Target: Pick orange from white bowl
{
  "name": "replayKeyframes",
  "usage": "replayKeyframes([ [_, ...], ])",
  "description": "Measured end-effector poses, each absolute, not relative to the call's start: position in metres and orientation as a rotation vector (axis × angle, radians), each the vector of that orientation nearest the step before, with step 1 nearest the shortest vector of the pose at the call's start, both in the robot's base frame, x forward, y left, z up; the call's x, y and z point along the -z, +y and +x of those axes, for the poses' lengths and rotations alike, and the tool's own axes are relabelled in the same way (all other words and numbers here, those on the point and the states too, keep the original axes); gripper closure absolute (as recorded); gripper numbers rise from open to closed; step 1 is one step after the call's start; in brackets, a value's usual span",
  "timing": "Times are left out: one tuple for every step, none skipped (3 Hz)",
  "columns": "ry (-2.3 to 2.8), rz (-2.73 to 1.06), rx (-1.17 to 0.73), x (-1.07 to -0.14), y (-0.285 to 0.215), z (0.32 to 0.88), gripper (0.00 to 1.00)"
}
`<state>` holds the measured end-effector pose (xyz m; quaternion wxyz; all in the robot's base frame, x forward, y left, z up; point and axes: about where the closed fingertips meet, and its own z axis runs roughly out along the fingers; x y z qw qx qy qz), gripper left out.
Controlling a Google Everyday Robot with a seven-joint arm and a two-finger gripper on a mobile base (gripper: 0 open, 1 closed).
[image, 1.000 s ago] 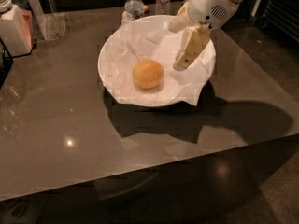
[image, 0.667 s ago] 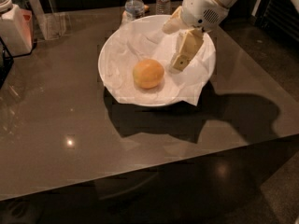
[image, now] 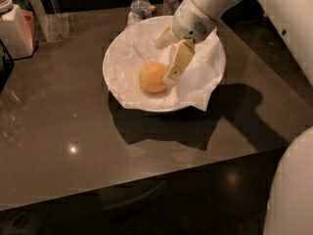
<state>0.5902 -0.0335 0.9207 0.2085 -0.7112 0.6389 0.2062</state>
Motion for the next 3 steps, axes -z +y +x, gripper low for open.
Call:
replayKeyframes([
  [1.768,-2.007,-0.616,-0.907,-0.022,0.595,0.17],
  [1.778,-2.007,-0.644,-0.895,-0.020,0.600,0.16],
  [1.794,-1.997,-0.660,-0.887,-0.021,0.601,0.17],
])
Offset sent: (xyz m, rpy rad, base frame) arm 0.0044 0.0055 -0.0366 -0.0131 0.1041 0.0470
